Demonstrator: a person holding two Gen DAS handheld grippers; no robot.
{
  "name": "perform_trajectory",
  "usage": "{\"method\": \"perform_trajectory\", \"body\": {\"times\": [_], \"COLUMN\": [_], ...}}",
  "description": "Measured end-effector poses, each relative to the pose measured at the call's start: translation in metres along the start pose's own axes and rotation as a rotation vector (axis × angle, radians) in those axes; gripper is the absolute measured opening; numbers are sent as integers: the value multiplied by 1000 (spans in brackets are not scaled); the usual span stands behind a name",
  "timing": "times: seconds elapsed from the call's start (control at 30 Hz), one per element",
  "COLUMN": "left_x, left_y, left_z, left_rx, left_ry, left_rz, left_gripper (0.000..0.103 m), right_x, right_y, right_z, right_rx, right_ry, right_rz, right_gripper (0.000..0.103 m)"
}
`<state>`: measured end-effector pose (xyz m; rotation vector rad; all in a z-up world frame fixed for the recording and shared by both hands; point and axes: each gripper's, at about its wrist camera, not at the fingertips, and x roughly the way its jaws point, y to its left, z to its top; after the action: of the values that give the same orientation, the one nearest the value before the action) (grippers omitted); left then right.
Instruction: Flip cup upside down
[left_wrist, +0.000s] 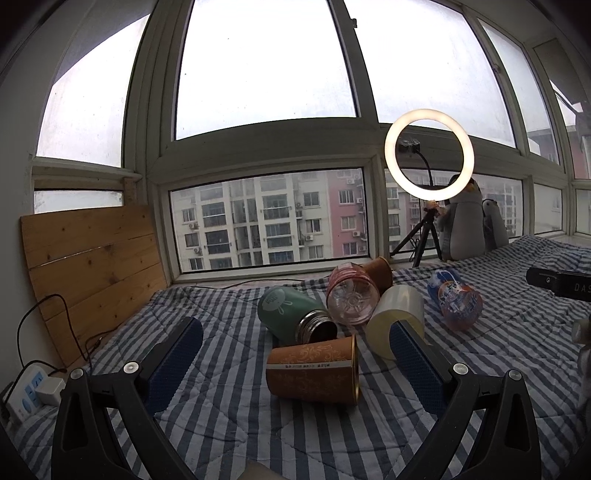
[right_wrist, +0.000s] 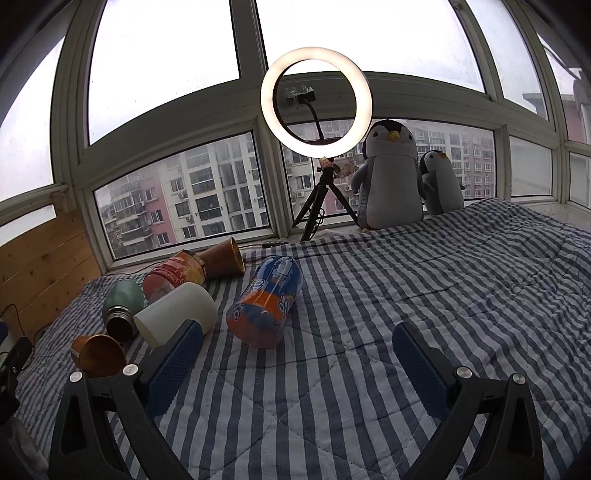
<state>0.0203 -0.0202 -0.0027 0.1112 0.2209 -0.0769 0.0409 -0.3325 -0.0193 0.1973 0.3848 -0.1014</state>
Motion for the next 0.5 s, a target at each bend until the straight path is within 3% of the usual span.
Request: {"method": "perform_trajectory", "body": {"times": [0.13, 0.3, 0.5], "left_x": [25, 51, 110], "left_y": [-19, -43, -87], "left_z": [13, 44, 93], "left_rx": [36, 41, 30], "left_ry": [138, 208, 357], "left_rz": [-90, -143, -243], "left_gripper": [102, 102, 102], "right_x": [1, 3, 10], "right_y": [-19, -49, -77], "right_z": [9, 16, 14], "right_rx": [6, 55, 140], "right_ry": [11, 22, 60], "right_rz": [12, 42, 107], "right_gripper": [102, 100, 85]}}
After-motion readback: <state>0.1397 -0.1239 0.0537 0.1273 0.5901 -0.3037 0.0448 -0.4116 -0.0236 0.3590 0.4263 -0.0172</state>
